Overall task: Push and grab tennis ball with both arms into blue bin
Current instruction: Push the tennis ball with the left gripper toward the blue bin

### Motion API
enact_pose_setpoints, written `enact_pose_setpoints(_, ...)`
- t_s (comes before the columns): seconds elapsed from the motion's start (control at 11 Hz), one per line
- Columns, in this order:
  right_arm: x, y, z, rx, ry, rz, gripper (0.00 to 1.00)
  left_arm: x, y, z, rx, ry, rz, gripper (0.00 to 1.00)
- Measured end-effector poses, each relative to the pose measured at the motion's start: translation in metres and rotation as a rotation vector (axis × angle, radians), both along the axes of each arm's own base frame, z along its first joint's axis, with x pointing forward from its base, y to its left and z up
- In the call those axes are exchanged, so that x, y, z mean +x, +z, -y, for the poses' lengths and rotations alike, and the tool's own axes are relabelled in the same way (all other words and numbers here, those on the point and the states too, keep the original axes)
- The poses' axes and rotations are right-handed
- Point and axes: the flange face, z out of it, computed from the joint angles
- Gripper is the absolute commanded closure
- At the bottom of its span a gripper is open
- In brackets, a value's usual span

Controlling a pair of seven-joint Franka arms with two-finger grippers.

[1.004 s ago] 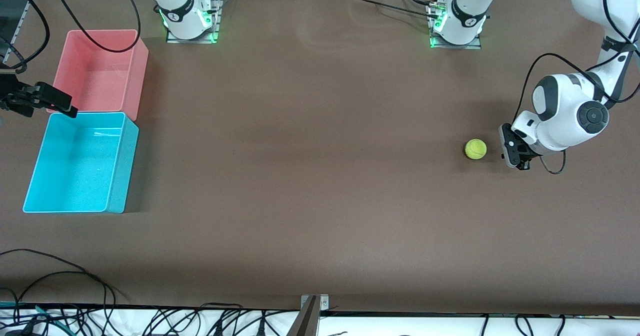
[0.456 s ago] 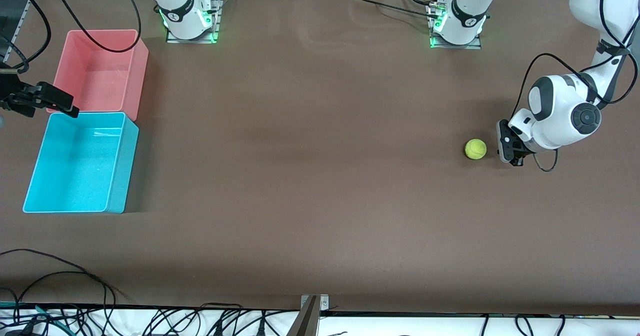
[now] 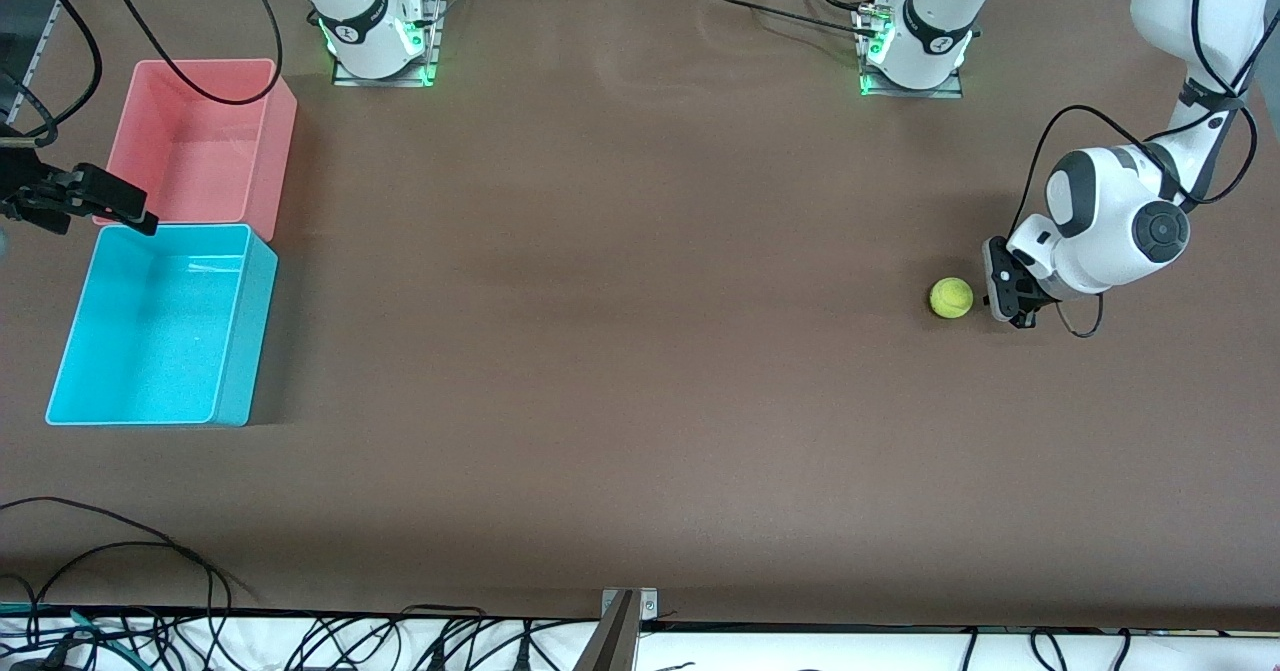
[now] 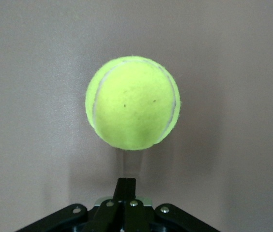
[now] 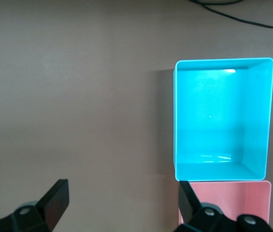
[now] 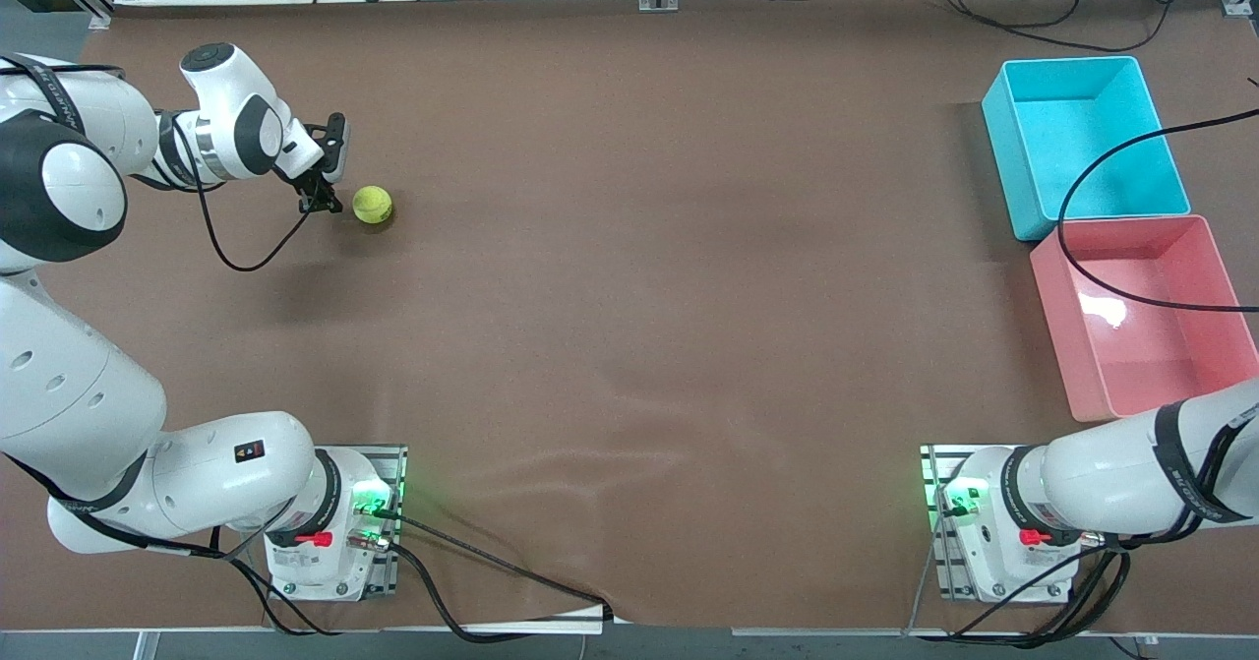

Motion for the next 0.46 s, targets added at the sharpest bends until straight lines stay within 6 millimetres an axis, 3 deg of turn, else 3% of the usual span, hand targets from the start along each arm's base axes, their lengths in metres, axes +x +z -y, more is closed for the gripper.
enact_pose_setpoints(0.27,0.000,0.000,0.000,0.000,0.000,0.000,0.00,-0.002,-0.003,0.005,-0.005,0.000,0.003,1.00)
enact_pose_setpoints(0.46,0.000,0.000,0.000,0.000,0.000,0.000,0.00,-0.005,-0.007,0.024,-0.016,0.020,-0.006,1.00)
